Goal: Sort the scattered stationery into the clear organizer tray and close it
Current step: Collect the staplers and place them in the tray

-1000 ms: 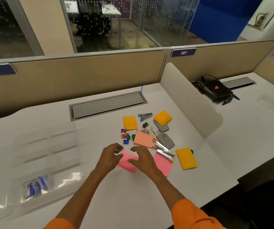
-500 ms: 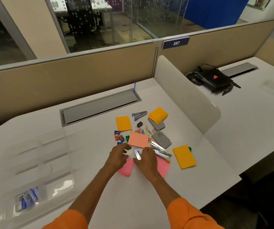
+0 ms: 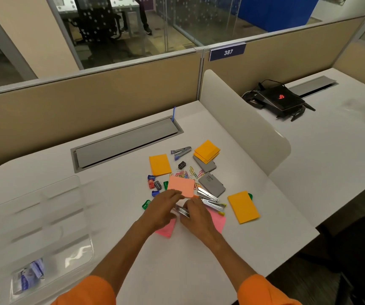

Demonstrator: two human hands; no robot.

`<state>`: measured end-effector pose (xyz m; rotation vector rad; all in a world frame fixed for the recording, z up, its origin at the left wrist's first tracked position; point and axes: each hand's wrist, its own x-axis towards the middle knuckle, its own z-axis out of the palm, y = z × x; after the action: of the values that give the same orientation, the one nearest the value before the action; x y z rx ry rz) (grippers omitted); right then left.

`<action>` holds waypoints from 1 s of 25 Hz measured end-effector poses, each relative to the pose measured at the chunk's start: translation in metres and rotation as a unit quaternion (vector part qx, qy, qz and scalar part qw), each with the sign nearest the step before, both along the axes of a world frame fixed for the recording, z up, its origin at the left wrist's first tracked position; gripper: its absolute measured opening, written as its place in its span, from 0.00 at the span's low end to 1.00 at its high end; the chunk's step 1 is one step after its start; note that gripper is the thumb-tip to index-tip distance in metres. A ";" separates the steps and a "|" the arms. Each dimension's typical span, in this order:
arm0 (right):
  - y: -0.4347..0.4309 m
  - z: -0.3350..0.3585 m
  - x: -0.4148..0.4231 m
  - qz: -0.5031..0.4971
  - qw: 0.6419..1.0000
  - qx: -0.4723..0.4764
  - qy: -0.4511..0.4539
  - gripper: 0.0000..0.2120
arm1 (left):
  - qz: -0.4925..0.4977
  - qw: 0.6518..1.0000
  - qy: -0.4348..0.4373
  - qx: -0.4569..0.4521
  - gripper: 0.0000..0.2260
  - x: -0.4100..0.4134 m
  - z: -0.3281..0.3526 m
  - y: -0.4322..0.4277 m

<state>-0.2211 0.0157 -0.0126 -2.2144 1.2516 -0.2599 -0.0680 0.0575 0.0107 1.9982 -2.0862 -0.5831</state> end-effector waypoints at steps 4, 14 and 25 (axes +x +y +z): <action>0.001 0.012 -0.017 0.006 0.997 0.029 -0.072 0.17 | -0.067 0.997 -0.016 0.046 0.24 -0.024 -0.004 -0.010; -0.040 0.007 -0.083 -0.164 0.984 0.021 -0.071 0.29 | -0.034 0.999 -0.013 0.038 0.17 -0.040 -0.008 -0.047; -0.055 -0.024 -0.094 -0.095 0.994 0.023 0.051 0.18 | -0.085 0.992 -0.091 -0.007 0.08 -0.052 -0.012 -0.104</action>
<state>-0.3154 -0.0392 -0.0370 -2.0941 1.5106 -0.1914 -0.1199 -0.0467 -0.0018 1.9440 -2.3789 -0.4272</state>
